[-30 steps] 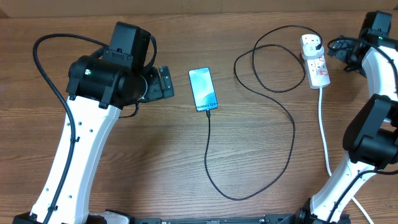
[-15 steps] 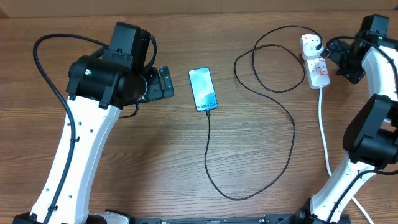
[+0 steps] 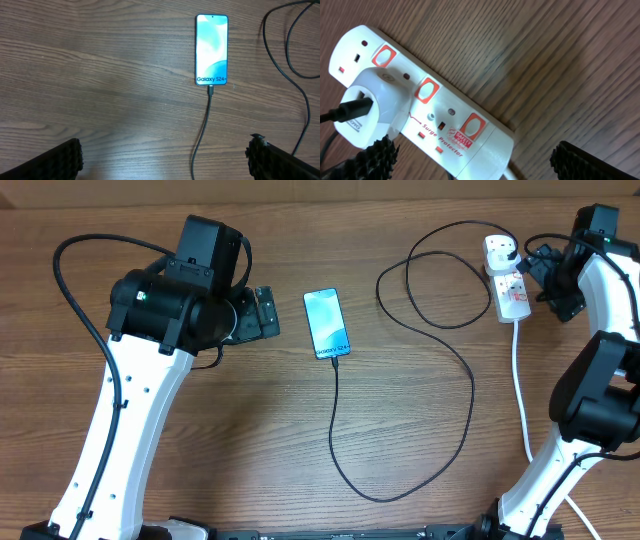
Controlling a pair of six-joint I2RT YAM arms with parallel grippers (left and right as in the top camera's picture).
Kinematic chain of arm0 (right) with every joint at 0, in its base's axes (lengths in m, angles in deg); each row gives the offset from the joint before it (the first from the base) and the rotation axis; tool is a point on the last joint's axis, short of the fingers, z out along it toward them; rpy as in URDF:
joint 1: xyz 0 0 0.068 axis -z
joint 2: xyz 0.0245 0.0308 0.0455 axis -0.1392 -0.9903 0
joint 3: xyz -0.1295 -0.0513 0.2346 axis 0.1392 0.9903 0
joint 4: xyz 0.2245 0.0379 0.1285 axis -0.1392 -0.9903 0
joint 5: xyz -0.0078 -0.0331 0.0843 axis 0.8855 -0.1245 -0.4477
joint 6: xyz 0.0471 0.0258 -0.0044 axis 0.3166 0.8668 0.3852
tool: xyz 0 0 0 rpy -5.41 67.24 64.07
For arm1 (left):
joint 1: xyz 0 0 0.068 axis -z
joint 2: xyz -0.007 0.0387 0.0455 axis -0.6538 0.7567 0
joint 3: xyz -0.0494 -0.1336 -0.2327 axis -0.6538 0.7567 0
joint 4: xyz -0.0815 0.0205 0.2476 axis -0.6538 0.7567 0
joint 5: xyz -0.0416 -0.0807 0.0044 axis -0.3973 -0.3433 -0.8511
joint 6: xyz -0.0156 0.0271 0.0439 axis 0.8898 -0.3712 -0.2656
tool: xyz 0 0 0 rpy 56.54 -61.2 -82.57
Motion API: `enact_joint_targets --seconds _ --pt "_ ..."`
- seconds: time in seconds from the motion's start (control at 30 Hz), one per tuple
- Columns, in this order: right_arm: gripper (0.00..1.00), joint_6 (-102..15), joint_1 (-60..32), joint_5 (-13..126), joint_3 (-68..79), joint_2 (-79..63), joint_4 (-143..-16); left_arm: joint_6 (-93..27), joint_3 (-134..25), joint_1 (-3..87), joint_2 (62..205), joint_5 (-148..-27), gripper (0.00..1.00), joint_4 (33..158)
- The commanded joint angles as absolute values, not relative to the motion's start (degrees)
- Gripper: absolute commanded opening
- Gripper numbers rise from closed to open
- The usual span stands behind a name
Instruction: Plug charger to phone and switch on socket
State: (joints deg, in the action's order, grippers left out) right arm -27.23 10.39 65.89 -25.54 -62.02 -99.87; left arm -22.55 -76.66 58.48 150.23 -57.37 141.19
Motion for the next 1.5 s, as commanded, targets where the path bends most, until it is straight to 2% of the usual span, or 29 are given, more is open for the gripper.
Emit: enact_joint_targets --seconds 0.0,0.5,0.8,0.93,1.03,1.3,1.47 --pt "1.0 -25.2 10.3 64.8 -26.6 -61.9 -99.5 -21.5 -76.5 58.8 150.4 -56.5 1.0 141.1" --pt "1.0 -24.4 10.5 67.4 -26.6 -66.5 -96.1 -21.5 -76.5 58.8 150.5 -56.5 1.0 141.1" --pt "1.0 -18.4 10.5 67.1 -26.6 -66.7 -94.1 -21.5 -76.5 58.8 150.4 -56.5 1.0 141.2" --pt "1.0 -30.9 10.5 65.8 -26.6 -66.7 -90.7 -21.5 -76.5 58.8 150.5 -56.5 1.0 141.2" --pt "1.0 -35.9 10.8 69.8 -26.6 -66.7 -90.8 -21.5 -76.5 58.8 150.4 -56.5 1.0 141.2" --pt "1.0 -54.7 11.3 69.8 -26.6 -66.7 -89.2 -21.5 -76.5 58.8 150.5 -56.5 0.99 141.1" --pt "1.0 -56.7 11.3 69.8 -26.6 -66.7 -87.3 -21.5 -76.5 58.8 150.4 -56.5 1.0 141.1"
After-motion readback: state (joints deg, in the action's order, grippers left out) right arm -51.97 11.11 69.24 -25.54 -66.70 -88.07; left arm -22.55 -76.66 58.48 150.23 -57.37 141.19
